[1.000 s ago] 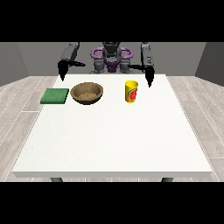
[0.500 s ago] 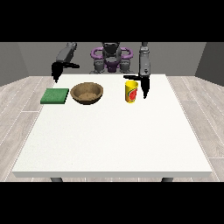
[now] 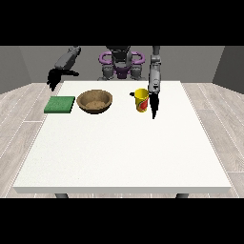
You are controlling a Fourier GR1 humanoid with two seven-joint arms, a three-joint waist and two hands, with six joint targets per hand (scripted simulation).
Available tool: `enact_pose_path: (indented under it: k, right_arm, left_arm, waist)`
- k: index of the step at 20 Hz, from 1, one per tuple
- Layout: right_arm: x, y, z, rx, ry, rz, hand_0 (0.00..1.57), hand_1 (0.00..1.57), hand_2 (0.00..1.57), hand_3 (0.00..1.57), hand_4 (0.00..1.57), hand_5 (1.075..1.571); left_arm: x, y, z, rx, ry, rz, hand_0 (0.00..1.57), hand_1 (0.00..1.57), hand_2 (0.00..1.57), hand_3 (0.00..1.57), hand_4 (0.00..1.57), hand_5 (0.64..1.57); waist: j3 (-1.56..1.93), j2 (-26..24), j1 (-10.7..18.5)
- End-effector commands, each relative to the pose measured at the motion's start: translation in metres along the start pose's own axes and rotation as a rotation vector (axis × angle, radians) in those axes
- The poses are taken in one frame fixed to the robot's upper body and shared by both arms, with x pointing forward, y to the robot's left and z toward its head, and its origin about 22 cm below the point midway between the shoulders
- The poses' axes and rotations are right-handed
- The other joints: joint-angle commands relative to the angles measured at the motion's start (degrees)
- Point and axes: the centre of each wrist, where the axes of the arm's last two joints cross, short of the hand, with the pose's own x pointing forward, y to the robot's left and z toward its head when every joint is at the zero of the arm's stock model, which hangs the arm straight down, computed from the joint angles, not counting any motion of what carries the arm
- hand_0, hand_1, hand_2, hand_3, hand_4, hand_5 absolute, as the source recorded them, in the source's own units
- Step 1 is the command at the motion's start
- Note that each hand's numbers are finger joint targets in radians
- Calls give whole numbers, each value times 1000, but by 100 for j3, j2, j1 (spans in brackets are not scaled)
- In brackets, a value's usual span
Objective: Pick the cup and pour the ball into the bowl, then pick the bowl and place it on the pad
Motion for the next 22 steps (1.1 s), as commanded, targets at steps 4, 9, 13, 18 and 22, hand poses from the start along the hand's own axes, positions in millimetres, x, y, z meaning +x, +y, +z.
enact_pose_path:
  k: [4,9,13,18,22]
  right_arm:
    - [22,-11,-17,29,-77,22,0,0,221,386,0,1569]
    - [38,-30,-21,50,-100,21,0,0,0,378,0,1569]
    - [15,-33,-10,17,-4,-4,0,0,0,400,0,1569]
    - [-16,-50,12,-39,171,-18,0,0,214,380,0,1570]
    - [-40,-36,30,-9,283,-26,0,0,289,312,299,1567]
  left_arm:
    - [3,32,-13,102,-105,-297,1283,1283,1571,1571,924,1570]
    - [-8,32,11,164,-106,-386,1320,1320,1571,1571,1039,1542]
    - [-7,5,16,114,-61,-495,1317,1317,1571,1571,1066,1541]
    - [6,1,0,48,-56,-760,1364,1364,1571,1571,1022,1534]
    - [-10,-31,24,-46,-52,-960,1351,1351,1571,1571,993,1554]
  waist:
    - [6,480,-269]
    - [3,646,-438]
    - [11,54,-359]
    - [38,-1069,-191]
    - [41,-1607,-224]
